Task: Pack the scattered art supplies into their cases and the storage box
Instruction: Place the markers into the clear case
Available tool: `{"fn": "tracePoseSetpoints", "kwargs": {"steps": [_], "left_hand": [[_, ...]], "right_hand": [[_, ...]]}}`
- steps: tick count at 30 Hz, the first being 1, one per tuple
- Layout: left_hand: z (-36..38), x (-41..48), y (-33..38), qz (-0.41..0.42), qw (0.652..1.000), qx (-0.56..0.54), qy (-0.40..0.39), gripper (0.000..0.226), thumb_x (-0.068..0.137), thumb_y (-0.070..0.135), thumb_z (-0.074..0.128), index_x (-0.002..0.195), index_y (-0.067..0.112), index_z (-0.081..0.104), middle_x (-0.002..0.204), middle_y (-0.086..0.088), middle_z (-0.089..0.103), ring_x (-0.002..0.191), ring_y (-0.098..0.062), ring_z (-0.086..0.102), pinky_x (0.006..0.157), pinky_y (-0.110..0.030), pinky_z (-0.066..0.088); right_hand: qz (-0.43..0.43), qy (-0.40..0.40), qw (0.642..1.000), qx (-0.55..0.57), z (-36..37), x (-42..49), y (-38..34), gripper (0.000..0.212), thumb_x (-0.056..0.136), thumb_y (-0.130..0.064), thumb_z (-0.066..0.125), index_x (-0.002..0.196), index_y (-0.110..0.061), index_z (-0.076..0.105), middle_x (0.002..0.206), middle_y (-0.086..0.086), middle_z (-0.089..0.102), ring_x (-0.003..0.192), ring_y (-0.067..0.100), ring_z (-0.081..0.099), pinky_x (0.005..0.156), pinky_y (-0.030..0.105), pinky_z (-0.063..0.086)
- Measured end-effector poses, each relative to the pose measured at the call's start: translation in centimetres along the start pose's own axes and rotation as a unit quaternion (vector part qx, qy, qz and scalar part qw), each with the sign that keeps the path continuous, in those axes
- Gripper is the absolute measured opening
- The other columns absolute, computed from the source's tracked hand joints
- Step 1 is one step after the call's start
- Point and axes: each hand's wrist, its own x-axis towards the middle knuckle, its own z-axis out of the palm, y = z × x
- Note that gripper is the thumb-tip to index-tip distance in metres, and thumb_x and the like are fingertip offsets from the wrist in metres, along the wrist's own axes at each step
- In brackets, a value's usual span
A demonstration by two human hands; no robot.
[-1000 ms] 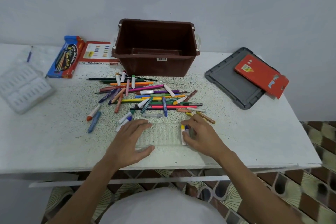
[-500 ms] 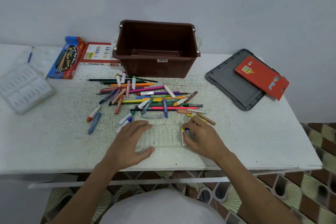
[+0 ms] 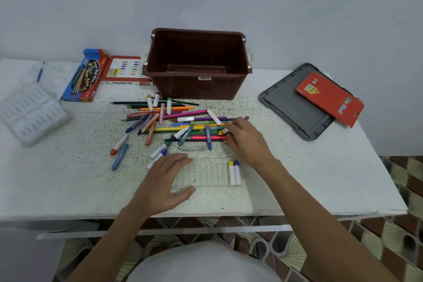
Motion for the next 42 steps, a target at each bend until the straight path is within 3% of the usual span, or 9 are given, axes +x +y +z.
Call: {"fn": "tracePoseSetpoints", "kwargs": {"steps": [4, 10, 13, 16, 20, 27, 30, 38, 42], "left_hand": [[0.0, 0.0, 0.0, 0.0, 1.0, 0.0, 0.0, 0.065, 0.086, 0.061, 0.057, 0.141, 0.027, 0.045, 0.142, 0.013, 0.04, 0.134, -0.007, 0.034, 0.11, -0.024, 0.021], [-0.1, 0.0, 0.0, -0.005, 1.0, 0.001, -0.004, 0.065, 0.086, 0.062, 0.056, 0.141, 0.029, 0.044, 0.142, 0.015, 0.039, 0.134, -0.005, 0.034, 0.109, -0.019, 0.017], [0.0, 0.0, 0.0, -0.003, 1.0, 0.001, 0.0, 0.065, 0.086, 0.061, 0.057, 0.141, 0.029, 0.044, 0.141, 0.014, 0.04, 0.133, -0.005, 0.035, 0.109, -0.017, 0.016], [0.1, 0.0, -0.1, 0.001, 1.0, -0.001, 0.003, 0.065, 0.086, 0.062, 0.057, 0.141, 0.029, 0.045, 0.141, 0.013, 0.041, 0.133, -0.007, 0.036, 0.11, -0.023, 0.021], [0.1, 0.0, -0.3, 0.0, 1.0, 0.0, 0.002, 0.066, 0.086, 0.063, 0.055, 0.141, 0.029, 0.045, 0.142, 0.014, 0.04, 0.133, -0.006, 0.035, 0.109, -0.024, 0.023], [0.2, 0.0, -0.3, 0.0, 1.0, -0.001, 0.002, 0.065, 0.086, 0.062, 0.057, 0.14, 0.028, 0.046, 0.141, 0.013, 0.041, 0.133, -0.008, 0.036, 0.109, -0.027, 0.025], [0.1, 0.0, -0.2, -0.002, 1.0, -0.001, 0.001, 0.066, 0.086, 0.062, 0.057, 0.14, 0.027, 0.046, 0.141, 0.013, 0.041, 0.133, -0.008, 0.036, 0.109, -0.027, 0.025], [0.1, 0.0, -0.1, -0.003, 1.0, 0.001, -0.002, 0.065, 0.086, 0.062, 0.056, 0.141, 0.028, 0.045, 0.141, 0.014, 0.04, 0.133, -0.007, 0.035, 0.109, -0.025, 0.024], [0.1, 0.0, -0.2, -0.003, 1.0, 0.0, 0.001, 0.065, 0.085, 0.061, 0.056, 0.14, 0.028, 0.045, 0.14, 0.014, 0.041, 0.133, -0.007, 0.036, 0.109, -0.026, 0.025]], "right_hand": [[-0.021, -0.029, 0.999, -0.027, 0.5, 1.2, -0.1, 0.027, 0.093, -0.011, 0.062, 0.119, -0.006, 0.067, 0.107, 0.015, 0.058, 0.084, 0.032, 0.057, 0.062, 0.039, 0.051], [-0.03, -0.013, 0.999, -0.027, 0.6, 1.5, -0.2, 0.015, 0.093, -0.011, 0.063, 0.105, -0.004, 0.07, 0.098, 0.013, 0.06, 0.08, 0.03, 0.055, 0.065, 0.039, 0.049], [0.053, 0.028, 0.989, 0.138, -0.6, 1.0, -0.8, 0.016, 0.097, -0.016, 0.06, 0.109, -0.008, 0.066, 0.1, 0.004, 0.062, 0.088, 0.019, 0.056, 0.072, 0.033, 0.051], [0.171, 0.026, 0.922, 0.346, -1.7, 0.0, -1.2, 0.014, 0.098, -0.014, 0.06, 0.111, -0.011, 0.064, 0.094, 0.004, 0.066, 0.089, 0.019, 0.065, 0.072, 0.037, 0.061], [0.183, 0.019, 0.892, 0.413, -2.0, -1.8, -0.7, 0.013, 0.094, -0.01, 0.065, 0.107, -0.011, 0.068, 0.086, 0.009, 0.069, 0.081, 0.02, 0.067, 0.077, 0.038, 0.058], [0.196, -0.078, 0.895, 0.393, -1.3, -4.5, -0.1, 0.008, 0.091, -0.011, 0.068, 0.099, -0.013, 0.071, 0.092, 0.001, 0.074, 0.081, 0.012, 0.068, 0.076, 0.037, 0.057], [0.175, -0.103, 0.911, 0.36, -1.3, -5.4, -0.6, 0.009, 0.092, -0.01, 0.067, 0.098, -0.016, 0.07, 0.085, 0.001, 0.069, 0.074, 0.005, 0.061, 0.071, 0.028, 0.053], [0.087, -0.073, 0.968, 0.222, -0.2, -6.3, -1.4, 0.019, 0.092, -0.014, 0.067, 0.11, -0.009, 0.071, 0.095, -0.004, 0.054, 0.075, -0.004, 0.05, 0.07, 0.006, 0.037], [0.067, -0.076, 0.979, 0.177, 0.1, -6.6, -1.5, 0.03, 0.091, -0.019, 0.068, 0.119, -0.008, 0.068, 0.099, -0.005, 0.046, 0.08, -0.003, 0.045, 0.078, 0.014, 0.037]]}}
